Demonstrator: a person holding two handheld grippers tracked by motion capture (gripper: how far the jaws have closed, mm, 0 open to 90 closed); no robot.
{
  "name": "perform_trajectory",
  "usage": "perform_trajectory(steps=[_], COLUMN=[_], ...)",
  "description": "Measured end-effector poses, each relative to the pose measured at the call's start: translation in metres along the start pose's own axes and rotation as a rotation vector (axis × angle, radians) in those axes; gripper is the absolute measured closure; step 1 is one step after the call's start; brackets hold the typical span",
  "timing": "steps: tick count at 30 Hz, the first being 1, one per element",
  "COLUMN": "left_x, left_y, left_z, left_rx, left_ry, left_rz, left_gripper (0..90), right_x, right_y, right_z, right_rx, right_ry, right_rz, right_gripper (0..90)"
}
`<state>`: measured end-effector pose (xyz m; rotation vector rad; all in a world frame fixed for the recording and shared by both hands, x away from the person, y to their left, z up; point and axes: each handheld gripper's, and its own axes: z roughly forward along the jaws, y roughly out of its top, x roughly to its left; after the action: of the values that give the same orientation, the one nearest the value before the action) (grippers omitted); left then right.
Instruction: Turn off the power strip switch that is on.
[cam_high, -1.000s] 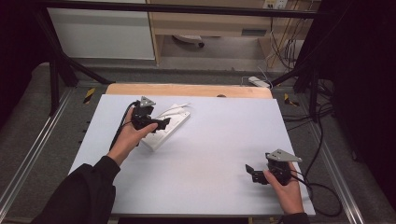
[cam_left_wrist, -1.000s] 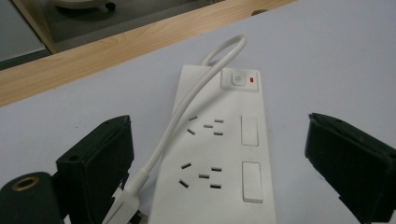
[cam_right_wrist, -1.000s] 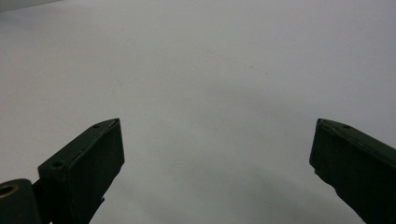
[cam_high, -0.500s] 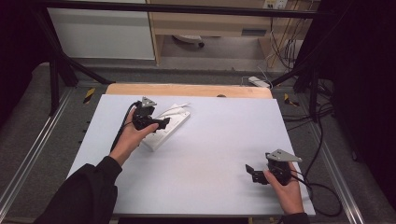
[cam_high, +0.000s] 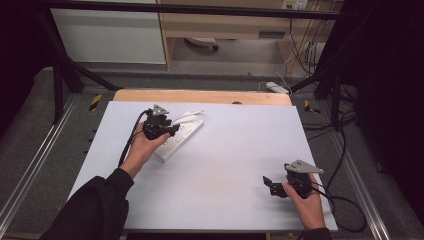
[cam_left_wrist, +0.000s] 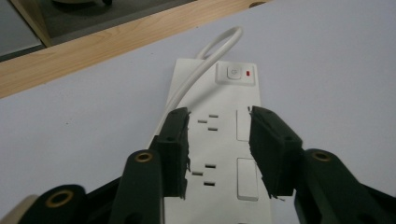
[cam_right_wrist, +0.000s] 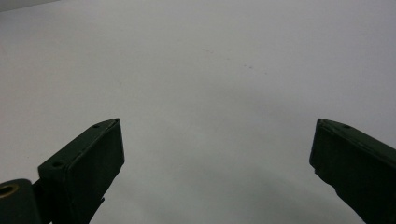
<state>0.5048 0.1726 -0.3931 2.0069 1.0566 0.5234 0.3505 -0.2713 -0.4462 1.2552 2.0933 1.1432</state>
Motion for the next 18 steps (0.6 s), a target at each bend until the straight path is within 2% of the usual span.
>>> perform_trajectory(steps=[4, 6, 8, 18], left_x=[-0.0019, -0.0024, -0.0018, -0.0046], left_y=[-0.0003, -0.0006, -0.0009, -0.003], left_z=[0.0004, 0.0007, 0.0011, 0.0041], left_rx=[-0.001, 0.001, 0.001, 0.019], left_ry=[-0.025, -0.01, -0.018, -0.06], left_rz=[0.008, 0.01, -0.001, 0.005], left_gripper=[70.5, 74.9, 78.8, 88.9], right_x=[0.0001, 0.0002, 0.0002, 0.0003], right_y=[0.0, 0.0, 0.0, 0.0], right_z=[0.0002, 0.0001, 0.0001, -0.0002], right_rx=[0.001, 0.001, 0.001, 0.002], right_ry=[0.0, 0.0, 0.001, 0.001], right_rz=[-0.002, 0.001, 0.0, 0.003], right_gripper=[3.5, 3.5, 3.5, 3.5])
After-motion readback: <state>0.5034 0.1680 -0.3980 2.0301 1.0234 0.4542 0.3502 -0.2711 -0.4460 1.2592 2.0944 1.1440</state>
